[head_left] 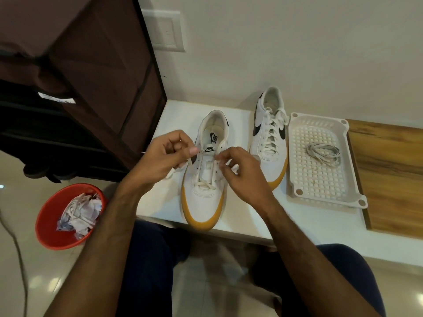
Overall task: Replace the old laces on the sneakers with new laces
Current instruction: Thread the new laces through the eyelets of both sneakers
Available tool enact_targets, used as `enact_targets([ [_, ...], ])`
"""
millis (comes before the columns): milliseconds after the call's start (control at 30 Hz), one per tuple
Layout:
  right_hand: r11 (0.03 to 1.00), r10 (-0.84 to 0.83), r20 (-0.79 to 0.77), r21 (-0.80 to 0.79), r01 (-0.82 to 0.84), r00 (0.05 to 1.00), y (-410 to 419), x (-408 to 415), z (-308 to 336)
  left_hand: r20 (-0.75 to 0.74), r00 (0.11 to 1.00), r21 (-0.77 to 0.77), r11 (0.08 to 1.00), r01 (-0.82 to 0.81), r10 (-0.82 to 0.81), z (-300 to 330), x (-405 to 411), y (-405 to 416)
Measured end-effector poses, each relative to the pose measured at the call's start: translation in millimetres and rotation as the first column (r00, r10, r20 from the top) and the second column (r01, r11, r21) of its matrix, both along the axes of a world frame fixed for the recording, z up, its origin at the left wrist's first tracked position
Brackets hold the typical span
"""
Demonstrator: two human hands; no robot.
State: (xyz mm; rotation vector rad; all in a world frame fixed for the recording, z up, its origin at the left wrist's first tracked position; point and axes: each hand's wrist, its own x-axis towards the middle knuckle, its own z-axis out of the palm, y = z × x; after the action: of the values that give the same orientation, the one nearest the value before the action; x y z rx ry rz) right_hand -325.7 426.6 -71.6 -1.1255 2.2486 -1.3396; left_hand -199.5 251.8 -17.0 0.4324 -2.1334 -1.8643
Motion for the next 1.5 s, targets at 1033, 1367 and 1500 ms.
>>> enact_targets([
  [1033, 0.745, 0.259, 0.887, -0.435, 0.505, 0.382, 14, -29, 18, 0.246, 0.967, -0.138, 0.990, -0.027, 0.061, -35, 4, -12],
  [1367, 0.677, 0.256, 0.928, -0.371, 0.636, 0.269, 13, -29, 9, 0.210, 0.844, 0.146, 0.837, -0.527, 0.494, -30, 29, -40],
  [1500, 0.766, 0.171, 0.925, -0.342, 0.544, 0.340, 13, -27, 16, 0.167, 0.803, 0.637, 0.559, -0.531, 0.572, -20, 28, -40],
])
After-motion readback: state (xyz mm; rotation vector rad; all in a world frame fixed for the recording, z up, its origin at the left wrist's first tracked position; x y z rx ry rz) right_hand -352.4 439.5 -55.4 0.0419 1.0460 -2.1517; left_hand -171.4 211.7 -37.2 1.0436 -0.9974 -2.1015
